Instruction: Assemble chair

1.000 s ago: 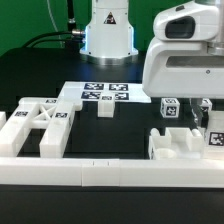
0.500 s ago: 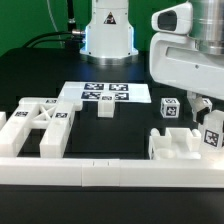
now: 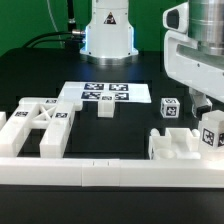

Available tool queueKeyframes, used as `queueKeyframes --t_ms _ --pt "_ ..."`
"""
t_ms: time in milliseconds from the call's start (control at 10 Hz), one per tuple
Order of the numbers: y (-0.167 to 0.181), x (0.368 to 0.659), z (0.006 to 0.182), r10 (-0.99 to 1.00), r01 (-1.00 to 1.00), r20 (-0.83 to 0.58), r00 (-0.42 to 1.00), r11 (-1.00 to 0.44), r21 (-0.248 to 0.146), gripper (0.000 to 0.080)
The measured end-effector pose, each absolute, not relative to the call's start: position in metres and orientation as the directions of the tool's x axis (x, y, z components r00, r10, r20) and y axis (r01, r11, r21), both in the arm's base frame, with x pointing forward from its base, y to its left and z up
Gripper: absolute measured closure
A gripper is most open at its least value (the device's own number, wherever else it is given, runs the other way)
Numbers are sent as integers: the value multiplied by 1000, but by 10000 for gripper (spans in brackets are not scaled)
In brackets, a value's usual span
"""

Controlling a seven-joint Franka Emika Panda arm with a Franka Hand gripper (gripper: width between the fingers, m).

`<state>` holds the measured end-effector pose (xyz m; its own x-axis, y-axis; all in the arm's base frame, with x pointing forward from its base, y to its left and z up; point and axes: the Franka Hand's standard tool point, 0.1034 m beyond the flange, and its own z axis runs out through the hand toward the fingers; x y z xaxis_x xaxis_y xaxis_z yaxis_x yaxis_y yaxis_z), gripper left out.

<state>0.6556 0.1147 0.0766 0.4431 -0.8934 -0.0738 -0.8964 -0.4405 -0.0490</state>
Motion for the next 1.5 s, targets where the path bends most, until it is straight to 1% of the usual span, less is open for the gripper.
queueKeyframes --t_ms 100,200,300,500,700,800,900,1000,1100,1200,1300,1500 --pt "113 656 77 -855 -858 -69 514 -511 -56 181" --pt "115 656 77 -849 -852 -69 524 -521 -56 159" --pt "115 656 77 -829 -832 -67 555 -552 -59 159" --pt "114 656 77 -679 -681 -53 733 -729 -68 151" --pt "114 657 79 -468 -470 -41 883 -882 -50 151" --pt "113 658 79 -374 -375 -35 927 -926 -43 151" --pt "113 659 78 -295 -296 -38 955 -954 -43 151" --pt "113 660 79 -166 -167 -41 985 -985 -38 151" --pt "112 661 80 -53 -54 -45 998 -998 -18 151" --pt "115 663 81 52 52 -40 998 -999 8 151" --pt "118 664 81 154 155 -29 988 -988 18 151" --pt "118 666 80 303 304 -13 953 -953 20 151"
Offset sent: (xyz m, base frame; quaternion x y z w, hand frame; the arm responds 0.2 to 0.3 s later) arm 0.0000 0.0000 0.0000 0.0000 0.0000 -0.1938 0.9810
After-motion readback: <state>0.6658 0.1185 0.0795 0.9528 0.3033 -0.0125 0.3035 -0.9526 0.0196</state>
